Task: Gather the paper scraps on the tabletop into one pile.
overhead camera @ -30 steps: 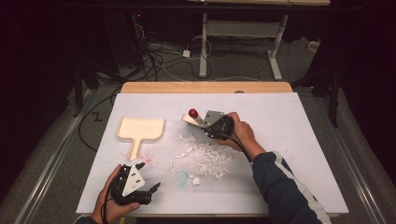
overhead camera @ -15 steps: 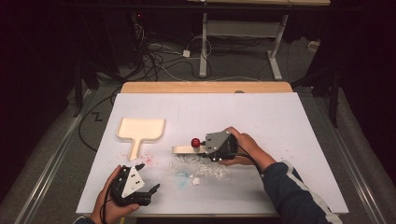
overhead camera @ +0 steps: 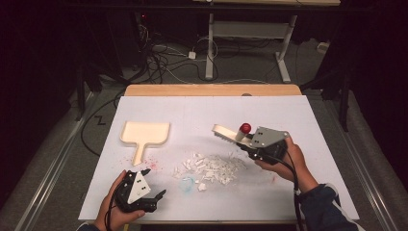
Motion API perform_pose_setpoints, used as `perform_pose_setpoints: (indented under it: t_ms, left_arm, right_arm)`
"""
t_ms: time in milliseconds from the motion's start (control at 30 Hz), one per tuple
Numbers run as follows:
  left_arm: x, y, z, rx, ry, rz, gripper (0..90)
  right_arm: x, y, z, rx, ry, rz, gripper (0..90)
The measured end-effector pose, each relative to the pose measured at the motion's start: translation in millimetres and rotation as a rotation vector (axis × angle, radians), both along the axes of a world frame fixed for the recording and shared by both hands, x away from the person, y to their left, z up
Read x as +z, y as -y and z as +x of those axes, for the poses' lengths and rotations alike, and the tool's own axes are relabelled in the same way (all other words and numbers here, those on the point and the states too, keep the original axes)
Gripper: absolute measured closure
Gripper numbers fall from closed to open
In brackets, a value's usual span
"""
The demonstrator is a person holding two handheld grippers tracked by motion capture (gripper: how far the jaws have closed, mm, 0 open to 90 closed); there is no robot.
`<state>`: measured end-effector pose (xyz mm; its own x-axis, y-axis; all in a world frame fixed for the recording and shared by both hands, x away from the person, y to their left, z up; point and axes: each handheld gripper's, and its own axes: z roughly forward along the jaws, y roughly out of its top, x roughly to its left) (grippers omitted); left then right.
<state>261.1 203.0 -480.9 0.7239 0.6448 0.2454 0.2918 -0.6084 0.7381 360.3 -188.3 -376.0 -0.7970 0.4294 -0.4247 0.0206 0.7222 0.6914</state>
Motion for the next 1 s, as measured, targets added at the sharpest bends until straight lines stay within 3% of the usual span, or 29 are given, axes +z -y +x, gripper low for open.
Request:
perform_pose_setpoints:
  t_ms: [200,267,333,400,467,733,900,1000]
  left_arm:
    - [0.3,1.9,0.0,-0.002,0.001,0.007,16.1]
    - [0.8,3.2,-0.1,-0.005,0.004,0.008,16.1]
    - [1.3,4.4,0.2,-0.008,0.007,0.009,16.1]
    - [1.4,5.0,0.8,-0.009,0.006,0.010,16.1]
    - [1.1,5.5,1.4,-0.010,0.004,0.010,16.1]
    - [1.1,3.7,1.2,-0.010,0.005,0.005,16.1]
    - [1.5,3.3,0.4,-0.012,0.010,0.003,16.1]
    - [2.0,1.9,0.2,-0.006,0.012,0.000,16.1]
  right_arm:
    - [-16.0,23.9,-5.8,-0.242,-0.032,-0.149,68.0]
    - [-24.3,25.5,-5.3,-0.287,-0.057,-0.196,68.0]
    - [-33.3,21.8,-5.1,-0.320,-0.095,-0.201,67.9]
    - [-38.1,12.8,-6.5,-0.306,-0.134,-0.184,67.9]
    - [-41.1,-1.3,-10.1,-0.313,-0.120,-0.211,67.9]
    - [-41.6,-51.3,-22.7,-0.227,-0.187,-0.092,67.9]
    - [-33.6,-64.6,-27.5,-0.166,-0.185,-0.035,68.0]
    - [-24.6,-63.5,-30.8,-0.164,-0.143,-0.015,68.0]
